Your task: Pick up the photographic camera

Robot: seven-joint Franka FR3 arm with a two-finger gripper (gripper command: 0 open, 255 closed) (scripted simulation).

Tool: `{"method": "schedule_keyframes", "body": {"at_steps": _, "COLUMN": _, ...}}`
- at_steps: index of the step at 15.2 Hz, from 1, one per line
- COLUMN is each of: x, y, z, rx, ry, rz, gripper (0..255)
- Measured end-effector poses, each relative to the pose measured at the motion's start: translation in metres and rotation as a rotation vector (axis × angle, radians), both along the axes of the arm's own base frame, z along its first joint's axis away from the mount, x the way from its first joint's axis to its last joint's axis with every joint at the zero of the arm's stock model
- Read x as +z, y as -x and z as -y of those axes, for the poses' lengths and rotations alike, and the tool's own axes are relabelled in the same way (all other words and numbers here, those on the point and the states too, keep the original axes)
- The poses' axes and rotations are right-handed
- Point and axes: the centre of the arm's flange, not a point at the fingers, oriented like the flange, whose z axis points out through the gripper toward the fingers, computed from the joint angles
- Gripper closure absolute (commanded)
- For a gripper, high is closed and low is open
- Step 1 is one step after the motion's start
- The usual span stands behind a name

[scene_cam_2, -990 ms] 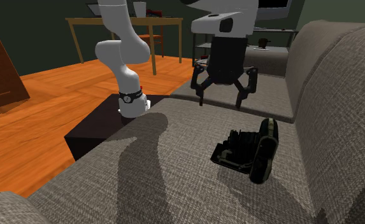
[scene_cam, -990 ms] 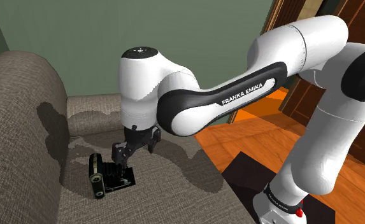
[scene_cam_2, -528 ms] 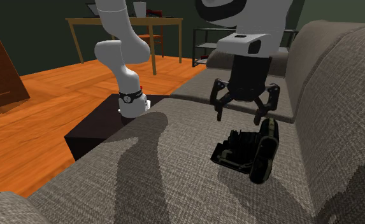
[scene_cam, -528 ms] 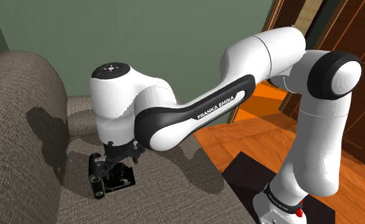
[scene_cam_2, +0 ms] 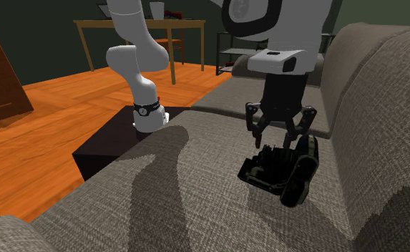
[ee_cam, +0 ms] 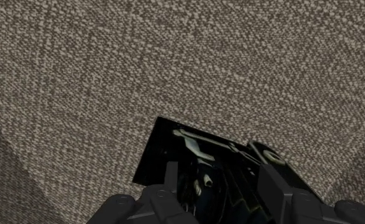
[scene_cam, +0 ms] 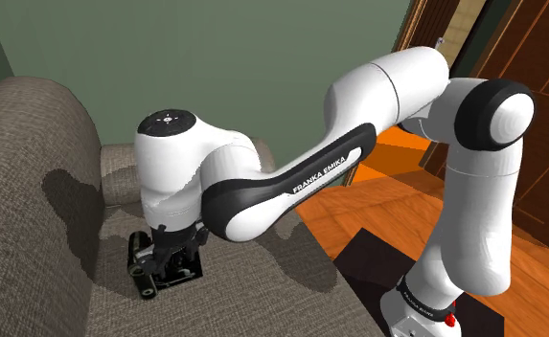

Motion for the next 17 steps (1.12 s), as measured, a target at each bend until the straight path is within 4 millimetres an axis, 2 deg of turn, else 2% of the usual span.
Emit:
{"method": "schedule_keyframes", "body": {"at_steps": 8, "x": 0.001, "y": 0.0, "z": 0.0, "rx": 0.0, "ry": 0.016, "rz": -0.008, "gripper": 255}}
{"method": "schedule_keyframes", "body": {"at_steps": 12, "x": 0.007, "y": -0.001, "z": 0.008, "rx": -0.009, "ry": 0.03, "rz": -0.02, "gripper": 255}}
{"method": "schedule_keyframes", "body": {"at_steps": 17, "x": 0.029, "y": -0.003, "z": 0.01, "rx": -0.012, "ry": 0.034, "rz": -0.024, "gripper": 255}}
